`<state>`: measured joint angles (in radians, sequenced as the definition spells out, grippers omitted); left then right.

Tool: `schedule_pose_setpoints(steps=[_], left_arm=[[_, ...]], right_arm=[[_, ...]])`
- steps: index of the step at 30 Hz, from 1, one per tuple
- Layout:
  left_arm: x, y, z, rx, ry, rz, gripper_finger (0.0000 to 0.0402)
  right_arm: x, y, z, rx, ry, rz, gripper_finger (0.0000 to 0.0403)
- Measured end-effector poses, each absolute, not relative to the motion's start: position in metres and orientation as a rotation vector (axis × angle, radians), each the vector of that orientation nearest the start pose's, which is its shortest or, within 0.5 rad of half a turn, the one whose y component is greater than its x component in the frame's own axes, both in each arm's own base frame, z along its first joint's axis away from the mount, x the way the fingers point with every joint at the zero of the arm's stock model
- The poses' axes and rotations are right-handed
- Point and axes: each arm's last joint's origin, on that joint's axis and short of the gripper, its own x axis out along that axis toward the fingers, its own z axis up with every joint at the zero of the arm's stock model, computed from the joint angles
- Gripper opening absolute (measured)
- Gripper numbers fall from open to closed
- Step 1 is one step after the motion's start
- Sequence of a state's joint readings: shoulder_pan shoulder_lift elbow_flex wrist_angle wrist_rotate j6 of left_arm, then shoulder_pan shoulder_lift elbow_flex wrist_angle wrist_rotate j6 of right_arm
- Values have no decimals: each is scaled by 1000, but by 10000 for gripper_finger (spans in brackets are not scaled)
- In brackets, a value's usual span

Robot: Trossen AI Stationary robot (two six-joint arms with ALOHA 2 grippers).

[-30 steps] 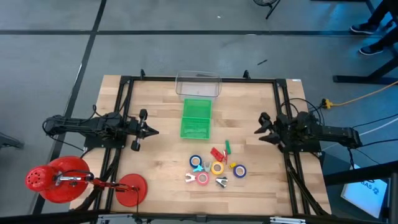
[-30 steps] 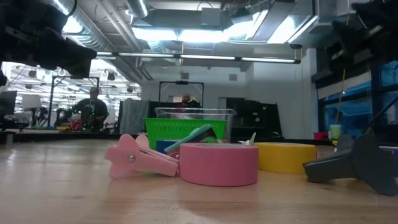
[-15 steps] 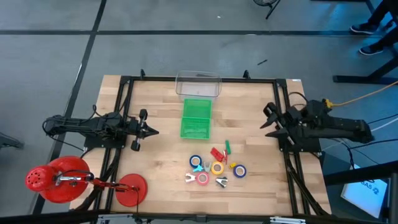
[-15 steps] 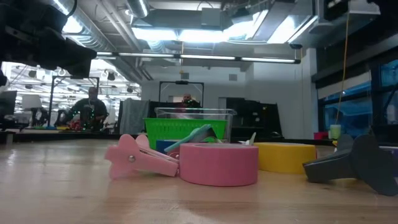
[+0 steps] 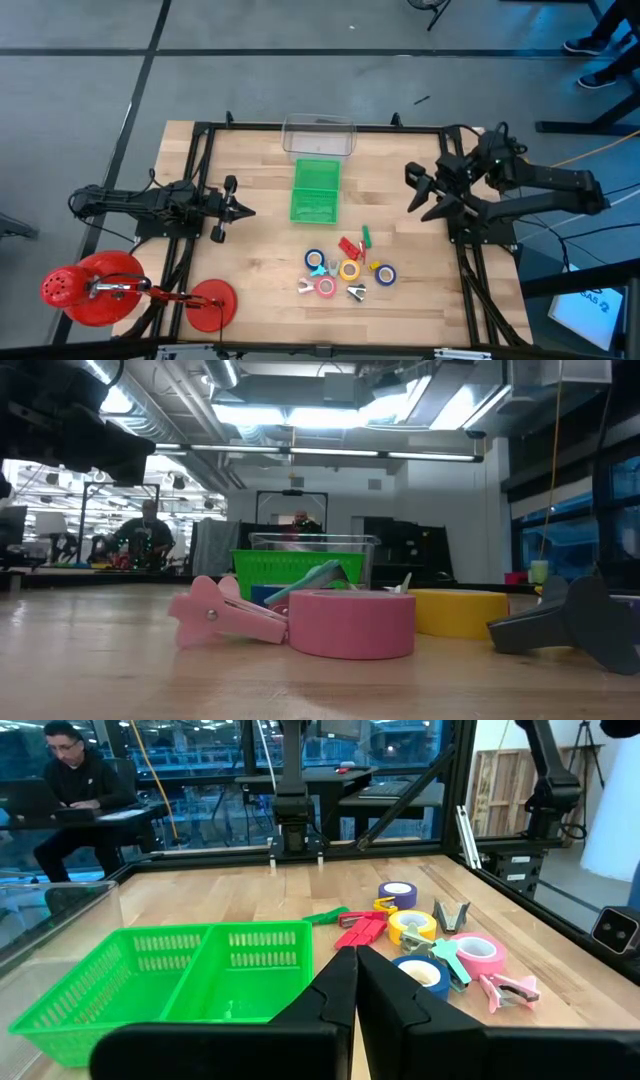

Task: Pick and place Stapler, Stapler remover, tape
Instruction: Put the left blue masking tape into the top green bin

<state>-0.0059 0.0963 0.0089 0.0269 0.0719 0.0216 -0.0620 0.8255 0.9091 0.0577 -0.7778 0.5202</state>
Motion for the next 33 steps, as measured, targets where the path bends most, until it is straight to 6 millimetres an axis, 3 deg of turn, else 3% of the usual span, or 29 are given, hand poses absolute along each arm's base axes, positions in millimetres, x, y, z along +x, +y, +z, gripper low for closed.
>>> schedule_pose_setpoints(steps=[5,10,13,19,28,33], left_arm=[[103,-3,161,20,60,-78,7],[103,-3,161,20,60,-78,7],[103,-3,161,20,60,-78,5],[103,-3,161,20,60,-78,6],[103,-3,161,20,60,-78,5],[103,-3,161,20,60,-78,5]], right_arm=[[179,9,401,468,56,712,159],[190,8,397,553,123,704,159],[195,10,392,511,169,792,159],[200,25,376,435,275,884,159],[189,43,334,222,608,670,158],[183,44,322,28,684,630,158]])
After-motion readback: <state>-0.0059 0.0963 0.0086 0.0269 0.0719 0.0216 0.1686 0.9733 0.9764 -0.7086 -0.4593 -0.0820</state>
